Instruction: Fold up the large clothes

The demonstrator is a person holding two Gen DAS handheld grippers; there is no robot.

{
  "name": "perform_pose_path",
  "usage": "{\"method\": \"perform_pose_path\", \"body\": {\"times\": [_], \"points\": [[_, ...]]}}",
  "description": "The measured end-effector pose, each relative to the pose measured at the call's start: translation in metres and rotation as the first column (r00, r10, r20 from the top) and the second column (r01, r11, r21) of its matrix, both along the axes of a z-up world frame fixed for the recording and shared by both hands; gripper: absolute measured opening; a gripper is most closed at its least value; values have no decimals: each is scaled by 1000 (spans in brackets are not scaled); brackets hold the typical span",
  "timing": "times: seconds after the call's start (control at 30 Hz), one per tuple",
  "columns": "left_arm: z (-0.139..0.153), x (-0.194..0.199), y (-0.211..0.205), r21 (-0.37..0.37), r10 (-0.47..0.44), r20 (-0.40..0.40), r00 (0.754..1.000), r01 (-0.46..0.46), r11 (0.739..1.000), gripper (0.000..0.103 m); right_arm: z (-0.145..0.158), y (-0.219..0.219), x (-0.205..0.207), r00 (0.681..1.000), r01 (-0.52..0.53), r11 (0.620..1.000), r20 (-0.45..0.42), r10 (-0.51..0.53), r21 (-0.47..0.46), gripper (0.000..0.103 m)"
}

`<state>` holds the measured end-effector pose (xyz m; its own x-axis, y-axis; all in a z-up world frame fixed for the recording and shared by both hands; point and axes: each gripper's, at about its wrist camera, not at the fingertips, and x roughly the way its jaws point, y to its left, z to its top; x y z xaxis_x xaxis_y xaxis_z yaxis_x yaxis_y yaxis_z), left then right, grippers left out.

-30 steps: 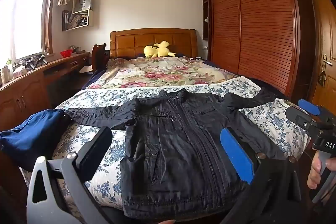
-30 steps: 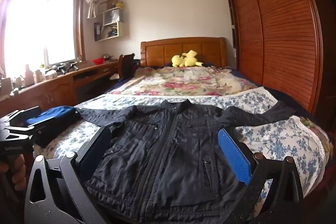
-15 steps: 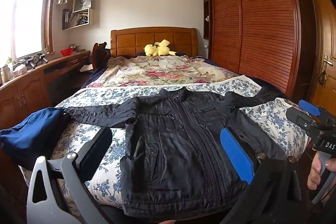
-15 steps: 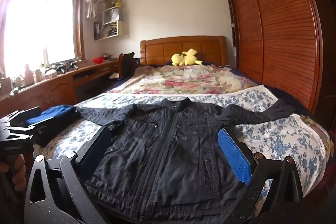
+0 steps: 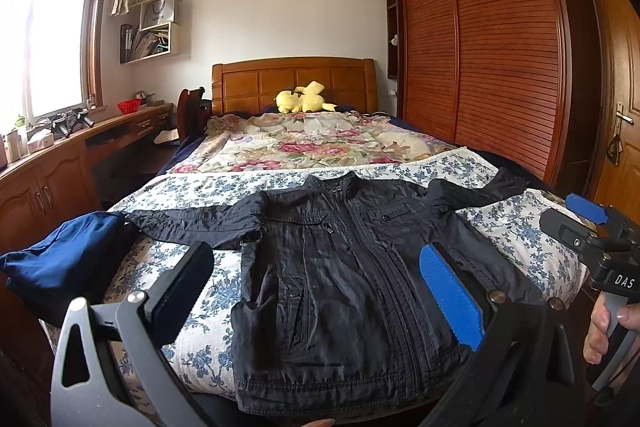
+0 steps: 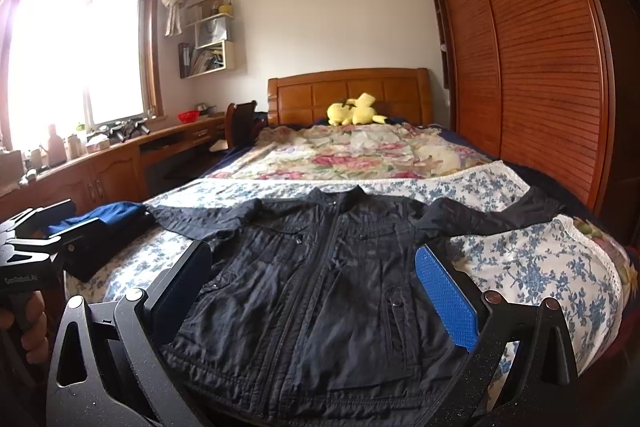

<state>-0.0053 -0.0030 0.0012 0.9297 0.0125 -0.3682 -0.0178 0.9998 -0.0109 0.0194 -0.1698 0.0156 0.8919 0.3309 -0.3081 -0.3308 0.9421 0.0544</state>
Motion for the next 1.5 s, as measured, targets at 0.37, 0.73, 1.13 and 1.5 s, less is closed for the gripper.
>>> {"method": "perform_pose_path", "body": {"times": [0.37, 0.73, 1.13, 1.5], "points": [[2, 0, 0, -5, -1, -2, 1000, 1, 1000, 103, 2, 0, 0, 1000, 1, 1000, -2, -1, 2, 103], [1, -1, 1, -5, -2, -1, 1000, 2, 1000, 103, 1, 1, -3, 1000, 0, 1000, -1, 0, 3, 103], [2, -2, 0, -5, -3, -1, 1000, 3, 1000, 103, 1, 2, -4, 1000, 0, 1000, -3, 0, 4, 103], [5, -5, -3, -4, -11, 5, 1000, 11, 1000, 103, 1, 1, -3, 1000, 2, 1000, -1, -2, 7, 103]]}}
